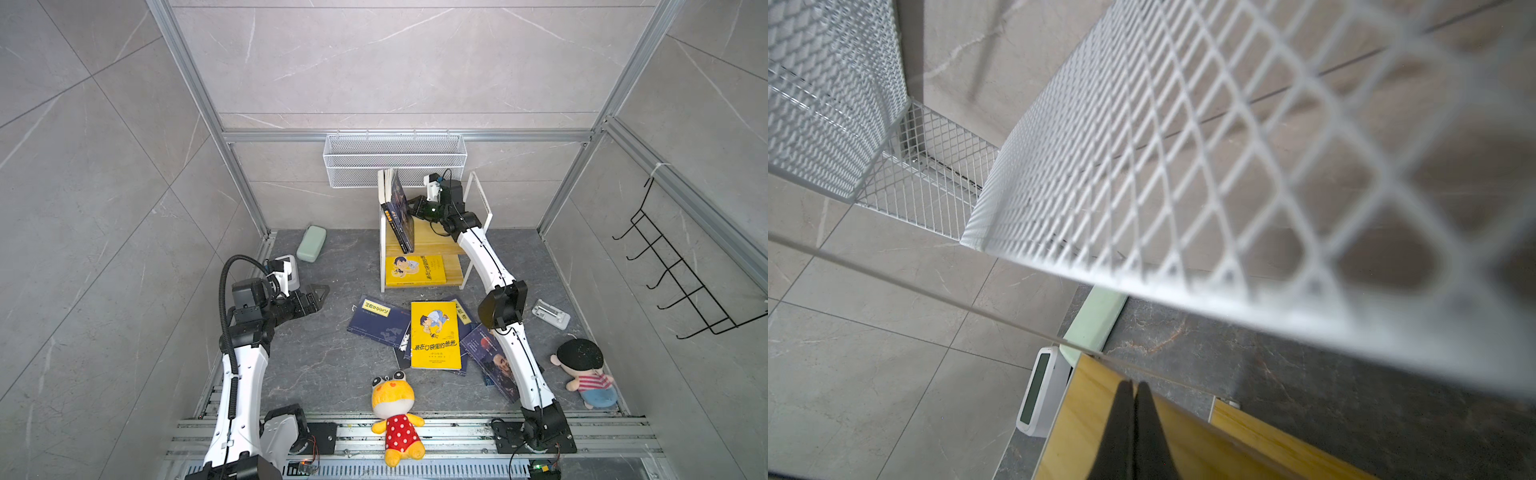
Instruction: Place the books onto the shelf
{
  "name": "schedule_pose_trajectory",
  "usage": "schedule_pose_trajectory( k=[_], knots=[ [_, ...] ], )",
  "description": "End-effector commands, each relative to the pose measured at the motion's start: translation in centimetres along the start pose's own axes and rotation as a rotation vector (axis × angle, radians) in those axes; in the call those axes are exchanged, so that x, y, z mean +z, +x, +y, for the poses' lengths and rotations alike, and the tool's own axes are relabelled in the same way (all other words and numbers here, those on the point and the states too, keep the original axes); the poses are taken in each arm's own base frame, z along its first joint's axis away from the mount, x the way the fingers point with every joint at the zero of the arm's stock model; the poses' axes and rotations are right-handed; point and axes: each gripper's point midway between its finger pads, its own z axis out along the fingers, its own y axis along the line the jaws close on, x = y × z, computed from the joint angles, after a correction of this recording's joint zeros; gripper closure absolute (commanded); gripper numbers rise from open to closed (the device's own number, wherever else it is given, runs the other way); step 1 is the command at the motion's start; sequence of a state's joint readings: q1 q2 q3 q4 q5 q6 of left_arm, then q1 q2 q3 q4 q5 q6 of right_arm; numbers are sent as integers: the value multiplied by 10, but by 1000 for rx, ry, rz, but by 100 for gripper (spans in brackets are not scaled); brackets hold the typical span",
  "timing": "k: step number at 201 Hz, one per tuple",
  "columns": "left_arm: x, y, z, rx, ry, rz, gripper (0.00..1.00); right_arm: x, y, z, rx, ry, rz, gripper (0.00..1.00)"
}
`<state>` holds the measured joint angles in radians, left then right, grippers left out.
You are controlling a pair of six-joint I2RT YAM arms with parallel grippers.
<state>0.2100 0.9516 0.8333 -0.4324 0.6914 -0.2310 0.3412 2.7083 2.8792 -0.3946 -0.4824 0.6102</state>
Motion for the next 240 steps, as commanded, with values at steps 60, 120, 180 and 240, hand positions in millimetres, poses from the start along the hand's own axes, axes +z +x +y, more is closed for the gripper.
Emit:
schedule_pose_trajectory(
  k=[60,120,180,240],
  knots=[
    [-5,-7,-12,45,42,-34,0,-16,-29,26,-81,71,-108,100],
    [-4,-6,-17,55,54,-26,0,-74,-80,48,-187,357,-295,99],
    [-3,-6,-18,57,60,-22,0,-127,-61,71,-393,559,-164,98],
    [-4,-7,-18,53,59,-27,0,-128,9,46,-465,523,1,100]
  ],
)
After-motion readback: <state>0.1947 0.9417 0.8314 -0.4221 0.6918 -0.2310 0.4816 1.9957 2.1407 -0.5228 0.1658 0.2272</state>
